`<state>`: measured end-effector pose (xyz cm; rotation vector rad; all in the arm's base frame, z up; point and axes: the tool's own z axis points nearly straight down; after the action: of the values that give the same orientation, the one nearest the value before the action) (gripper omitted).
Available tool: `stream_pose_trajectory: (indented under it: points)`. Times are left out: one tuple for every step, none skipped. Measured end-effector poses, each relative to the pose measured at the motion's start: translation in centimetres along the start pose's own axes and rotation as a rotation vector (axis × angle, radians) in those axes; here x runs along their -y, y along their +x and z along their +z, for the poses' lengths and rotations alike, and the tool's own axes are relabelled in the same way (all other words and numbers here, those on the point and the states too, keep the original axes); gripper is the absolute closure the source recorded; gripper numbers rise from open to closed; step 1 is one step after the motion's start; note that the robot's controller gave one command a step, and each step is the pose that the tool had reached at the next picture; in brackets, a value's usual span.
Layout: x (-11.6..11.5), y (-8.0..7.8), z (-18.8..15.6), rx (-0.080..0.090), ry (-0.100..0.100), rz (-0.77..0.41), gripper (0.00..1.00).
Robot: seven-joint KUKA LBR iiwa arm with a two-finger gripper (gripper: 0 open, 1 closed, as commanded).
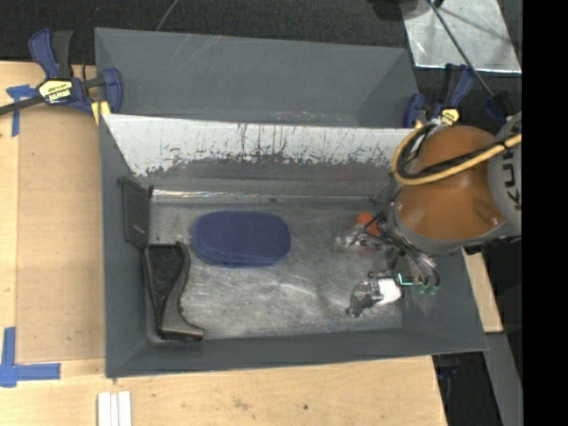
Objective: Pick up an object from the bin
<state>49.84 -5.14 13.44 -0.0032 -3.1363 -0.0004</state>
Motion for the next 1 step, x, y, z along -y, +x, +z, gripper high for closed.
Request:
stream_pose_trajectory:
  points:
    - [-1.57,-8.01,5.14,0.011,0.000,-0.036,0.00]
